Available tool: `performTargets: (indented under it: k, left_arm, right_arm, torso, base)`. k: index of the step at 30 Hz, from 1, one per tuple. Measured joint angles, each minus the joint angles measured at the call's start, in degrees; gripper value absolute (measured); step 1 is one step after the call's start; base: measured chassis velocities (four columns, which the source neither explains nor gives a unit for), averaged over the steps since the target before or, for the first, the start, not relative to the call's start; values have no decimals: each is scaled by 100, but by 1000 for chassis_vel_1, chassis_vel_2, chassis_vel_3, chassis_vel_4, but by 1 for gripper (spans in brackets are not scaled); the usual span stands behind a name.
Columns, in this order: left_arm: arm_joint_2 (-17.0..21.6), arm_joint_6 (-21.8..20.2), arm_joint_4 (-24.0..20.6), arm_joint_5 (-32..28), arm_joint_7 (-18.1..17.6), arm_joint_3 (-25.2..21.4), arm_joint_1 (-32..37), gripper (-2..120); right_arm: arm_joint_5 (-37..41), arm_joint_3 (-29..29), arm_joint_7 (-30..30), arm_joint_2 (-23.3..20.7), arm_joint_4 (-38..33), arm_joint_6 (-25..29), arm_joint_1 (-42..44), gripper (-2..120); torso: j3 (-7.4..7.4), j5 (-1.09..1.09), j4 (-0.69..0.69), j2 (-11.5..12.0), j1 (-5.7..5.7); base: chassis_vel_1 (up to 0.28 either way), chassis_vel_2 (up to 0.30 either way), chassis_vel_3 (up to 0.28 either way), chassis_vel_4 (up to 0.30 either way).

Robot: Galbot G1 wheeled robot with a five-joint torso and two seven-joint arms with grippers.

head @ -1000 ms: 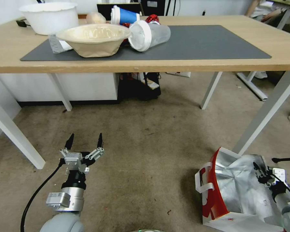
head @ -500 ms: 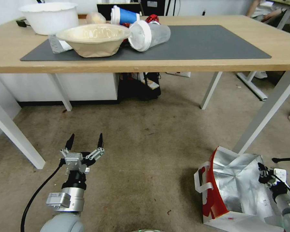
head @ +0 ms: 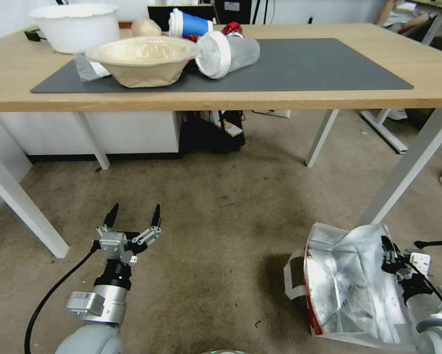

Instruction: Pick up the food delivery bag from the floor and place it on the table.

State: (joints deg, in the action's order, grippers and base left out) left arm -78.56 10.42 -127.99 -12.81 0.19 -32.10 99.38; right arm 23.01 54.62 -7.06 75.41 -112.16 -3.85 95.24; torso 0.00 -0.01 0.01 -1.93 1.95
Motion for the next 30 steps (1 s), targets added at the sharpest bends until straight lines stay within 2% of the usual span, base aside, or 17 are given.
performTargets:
  k: [8, 12, 15, 20, 22, 30]
  left_arm:
    - [23, 32, 23, 10, 66, -88, -71, 100]
    - [14, 35, 34, 22, 49, -104, -103, 100]
    - [12, 34, 34, 27, 30, -139, -128, 100]
    - [7, 34, 34, 42, 40, -167, -145, 100]
    - [5, 24, 33, 49, 40, -183, -147, 100]
    - [-7, 10, 32, 49, -9, -195, -144, 100]
  right_arm:
    - [81, -280, -13, 2, -850, -50, 241, 0]
    - [198, -443, -226, -180, -1229, -40, 311, 0]
    - [470, -661, -396, -512, -1695, 21, 395, 0]
    - [616, -770, -460, -710, -2046, 9, 435, 0]
    - [768, -795, -494, -914, -2375, -66, 484, 0]
    - [1384, -373, -824, -1601, -2720, -101, 504, 0]
  torso:
    - [0, -1, 0, 0, 0]
    - [0, 0, 0, 0, 0]
    - [0, 0, 0, 0, 0]
    - [0, 1, 0, 0, 0]
    - [0, -1, 0, 0, 0]
    - [0, 1, 0, 0, 0]
  base:
    - [0, 0, 0, 0]
    - [0, 0, 0, 0]
    - [0, 0, 0, 0]
    - [0, 0, 0, 0]
    - [0, 0, 0, 0]
    - [0, 0, 0, 0]
